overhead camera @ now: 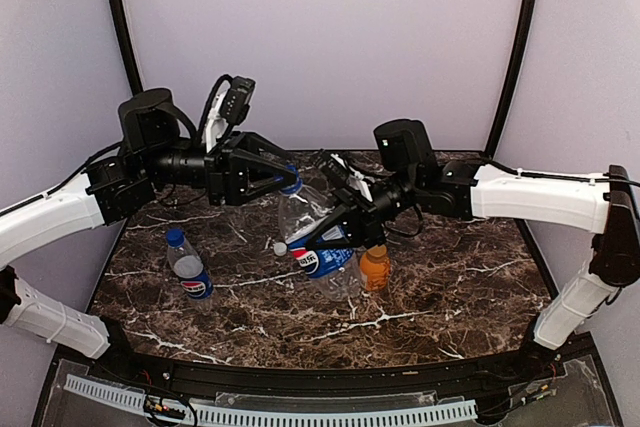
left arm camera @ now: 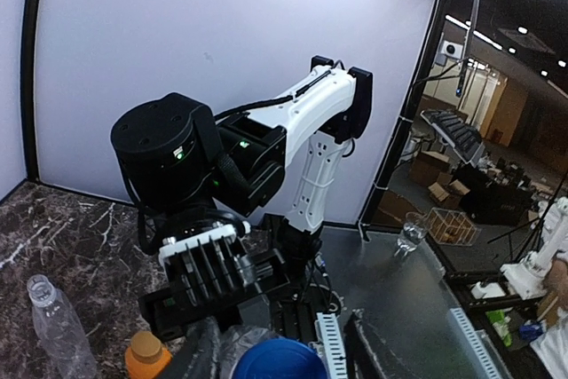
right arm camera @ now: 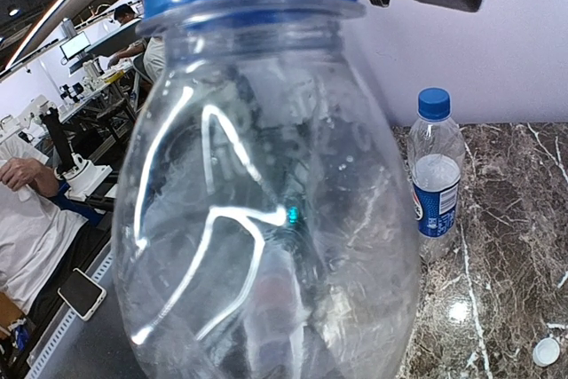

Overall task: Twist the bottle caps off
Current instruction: Place the bottle cap at the center of the board.

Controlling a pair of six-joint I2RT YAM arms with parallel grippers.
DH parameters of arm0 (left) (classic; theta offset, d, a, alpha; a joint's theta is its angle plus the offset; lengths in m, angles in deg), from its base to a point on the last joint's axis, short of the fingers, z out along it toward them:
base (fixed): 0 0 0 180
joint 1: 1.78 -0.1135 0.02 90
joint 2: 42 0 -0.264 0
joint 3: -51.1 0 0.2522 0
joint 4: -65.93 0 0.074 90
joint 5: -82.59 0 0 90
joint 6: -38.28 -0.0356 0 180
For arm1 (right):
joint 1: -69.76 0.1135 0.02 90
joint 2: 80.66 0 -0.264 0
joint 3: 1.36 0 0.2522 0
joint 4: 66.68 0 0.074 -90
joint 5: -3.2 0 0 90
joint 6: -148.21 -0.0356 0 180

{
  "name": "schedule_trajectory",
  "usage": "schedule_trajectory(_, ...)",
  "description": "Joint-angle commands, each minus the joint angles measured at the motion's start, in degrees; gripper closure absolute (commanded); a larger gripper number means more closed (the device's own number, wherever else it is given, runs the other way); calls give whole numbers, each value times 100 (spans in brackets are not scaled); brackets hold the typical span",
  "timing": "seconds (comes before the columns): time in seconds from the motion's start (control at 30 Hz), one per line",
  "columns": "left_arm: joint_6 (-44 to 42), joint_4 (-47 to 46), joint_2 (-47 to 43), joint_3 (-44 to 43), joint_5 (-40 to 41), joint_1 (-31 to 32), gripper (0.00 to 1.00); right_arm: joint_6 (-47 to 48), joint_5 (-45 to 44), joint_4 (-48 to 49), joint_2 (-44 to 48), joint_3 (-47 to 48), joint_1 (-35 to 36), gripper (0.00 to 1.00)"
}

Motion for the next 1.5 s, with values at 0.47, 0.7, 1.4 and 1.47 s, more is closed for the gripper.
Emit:
schedule_trajectory(0.47, 112, -128, -85, 51, 365, -25, 82, -227, -1366, 325, 160, 20, -32, 98)
schedule_trajectory(0.7, 557, 56, -75, -103, 2152, 35, 86, -586, -3511, 741, 342, -157, -32, 99)
schedule_trajectory(1.4, -23, 728, 337, 275, 4069, 54, 82, -940, -3847, 977, 1672, -732, -569, 100)
schedule_trajectory(1.47, -141, 807, 568, 317, 3934, 50, 82, -945, -3880, 889, 1859, -733, -719, 100)
